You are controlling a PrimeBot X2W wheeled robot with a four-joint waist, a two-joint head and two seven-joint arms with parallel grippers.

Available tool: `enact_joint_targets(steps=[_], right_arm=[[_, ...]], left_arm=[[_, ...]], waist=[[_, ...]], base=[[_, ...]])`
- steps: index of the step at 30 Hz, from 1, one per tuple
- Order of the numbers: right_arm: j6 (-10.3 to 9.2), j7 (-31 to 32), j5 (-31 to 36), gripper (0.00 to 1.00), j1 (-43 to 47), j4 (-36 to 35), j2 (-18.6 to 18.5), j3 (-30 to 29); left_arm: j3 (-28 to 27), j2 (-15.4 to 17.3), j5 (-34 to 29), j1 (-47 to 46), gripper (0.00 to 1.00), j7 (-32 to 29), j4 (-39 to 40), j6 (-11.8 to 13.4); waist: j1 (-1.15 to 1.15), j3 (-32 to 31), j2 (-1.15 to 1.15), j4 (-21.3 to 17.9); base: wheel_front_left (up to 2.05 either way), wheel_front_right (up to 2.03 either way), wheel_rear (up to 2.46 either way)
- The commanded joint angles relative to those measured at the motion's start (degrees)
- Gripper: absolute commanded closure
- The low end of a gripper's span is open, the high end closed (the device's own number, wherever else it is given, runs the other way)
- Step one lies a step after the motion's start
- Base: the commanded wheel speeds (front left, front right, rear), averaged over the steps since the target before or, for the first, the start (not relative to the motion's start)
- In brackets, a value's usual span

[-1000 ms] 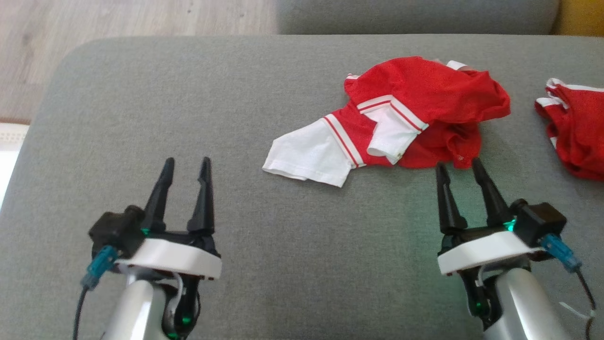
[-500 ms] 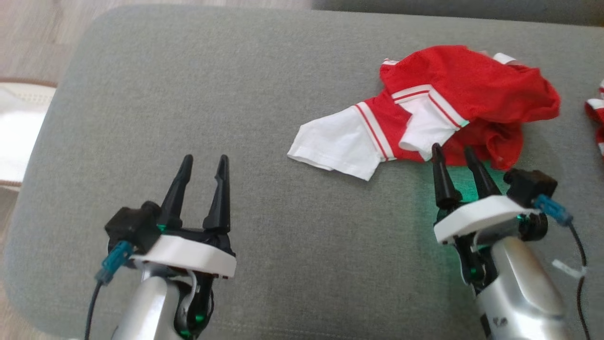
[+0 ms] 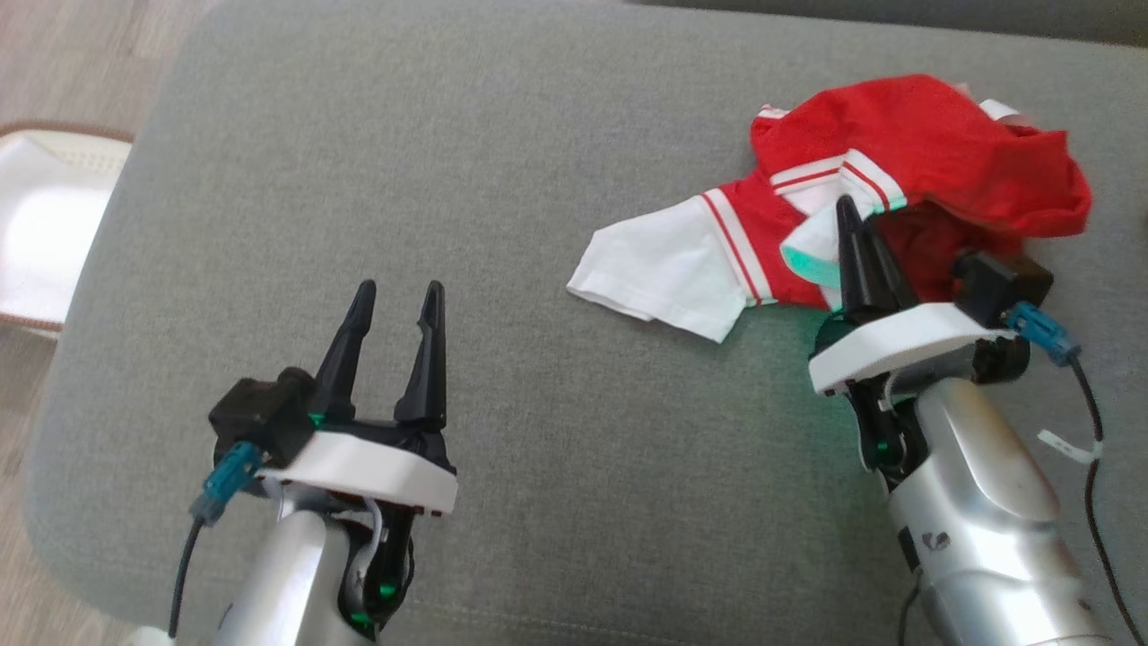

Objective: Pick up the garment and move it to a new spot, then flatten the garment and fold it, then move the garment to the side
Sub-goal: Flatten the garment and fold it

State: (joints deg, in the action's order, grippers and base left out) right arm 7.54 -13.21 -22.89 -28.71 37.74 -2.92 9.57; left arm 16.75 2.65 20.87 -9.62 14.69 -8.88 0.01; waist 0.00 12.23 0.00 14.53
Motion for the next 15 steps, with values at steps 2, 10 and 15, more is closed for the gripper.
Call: enact_joint_targets(steps=[2,10,15], right_arm=[[-0.05,-1.3,0.8,1.0,-1.2,-4.5,0.0,2.6],[-0.05,-1.6,3.6,1.0,-1.4,-15.7,0.0,4.8],[-0.05,4.2,8.0,1.0,-6.6,-22.7,-1.3,5.1]], left_arm=[[-2.0,0.2,0.3,-0.6,0.0,0.3,1.6,0.0],[-1.2,0.2,0.8,0.1,0.0,0.3,2.0,0.2],[0.3,0.2,1.6,-0.1,0.0,0.3,2.8,0.4]], waist=[[0.0,-1.8,0.0,-0.7],[0.0,-4.0,0.0,-0.6],[0.0,-2.5,0.0,2.1]], base=[[0.0,0.0,0.0],[0.0,0.0,0.0],[0.0,0.0,0.0]])
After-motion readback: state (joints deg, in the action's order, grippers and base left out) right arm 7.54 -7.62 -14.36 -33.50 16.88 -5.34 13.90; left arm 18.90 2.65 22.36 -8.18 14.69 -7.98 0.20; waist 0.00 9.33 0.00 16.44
